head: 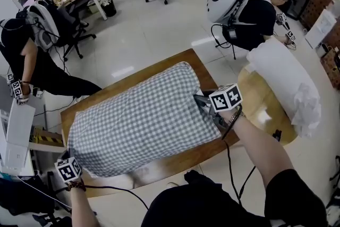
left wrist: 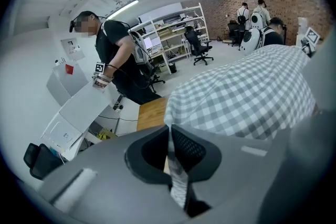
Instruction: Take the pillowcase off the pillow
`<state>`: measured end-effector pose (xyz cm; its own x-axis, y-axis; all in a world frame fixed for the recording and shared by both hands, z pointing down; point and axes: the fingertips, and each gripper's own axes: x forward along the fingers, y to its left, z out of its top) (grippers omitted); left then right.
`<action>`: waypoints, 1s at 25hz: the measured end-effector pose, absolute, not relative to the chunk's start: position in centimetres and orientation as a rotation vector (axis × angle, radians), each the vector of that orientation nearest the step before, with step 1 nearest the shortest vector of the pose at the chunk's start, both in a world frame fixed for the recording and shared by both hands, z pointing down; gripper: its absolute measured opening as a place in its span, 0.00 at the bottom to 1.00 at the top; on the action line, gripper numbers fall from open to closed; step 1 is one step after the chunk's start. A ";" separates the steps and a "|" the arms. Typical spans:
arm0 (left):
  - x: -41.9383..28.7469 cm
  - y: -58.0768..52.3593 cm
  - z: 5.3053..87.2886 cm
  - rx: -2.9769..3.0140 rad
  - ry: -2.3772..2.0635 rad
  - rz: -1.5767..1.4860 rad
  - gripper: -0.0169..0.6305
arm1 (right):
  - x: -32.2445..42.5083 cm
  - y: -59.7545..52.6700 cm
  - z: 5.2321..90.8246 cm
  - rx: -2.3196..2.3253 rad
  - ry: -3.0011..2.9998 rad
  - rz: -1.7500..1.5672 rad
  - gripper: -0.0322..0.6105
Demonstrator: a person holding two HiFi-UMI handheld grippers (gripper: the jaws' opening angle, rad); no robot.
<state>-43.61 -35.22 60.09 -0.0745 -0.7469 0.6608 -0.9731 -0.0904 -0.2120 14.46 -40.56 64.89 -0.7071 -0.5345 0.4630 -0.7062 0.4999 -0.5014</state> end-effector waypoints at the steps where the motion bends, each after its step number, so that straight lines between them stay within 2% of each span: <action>1: -44.1 -34.8 59.9 1.871 -1.860 0.934 0.03 | 14.5 -40.1 64.6 1.065 -2.496 1.008 0.18; 13: -49.2 -30.6 58.7 1.856 -1.877 0.776 0.04 | 16.2 -36.6 61.4 1.220 -2.452 0.976 0.17; 19: -42.3 -29.5 57.4 1.806 -1.943 0.761 0.04 | 27.5 -37.3 60.9 1.277 -2.441 0.979 0.17; 25: -43.4 -28.7 58.1 1.832 -1.932 0.781 0.04 | 31.0 -35.8 59.7 1.353 -2.450 1.145 0.17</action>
<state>-43.37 -28.68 58.14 -0.0904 -0.7879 0.6092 -0.9899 0.0039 -0.1419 31.02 -35.84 59.72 -0.5939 -0.6780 0.4331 -0.7671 0.3149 -0.5589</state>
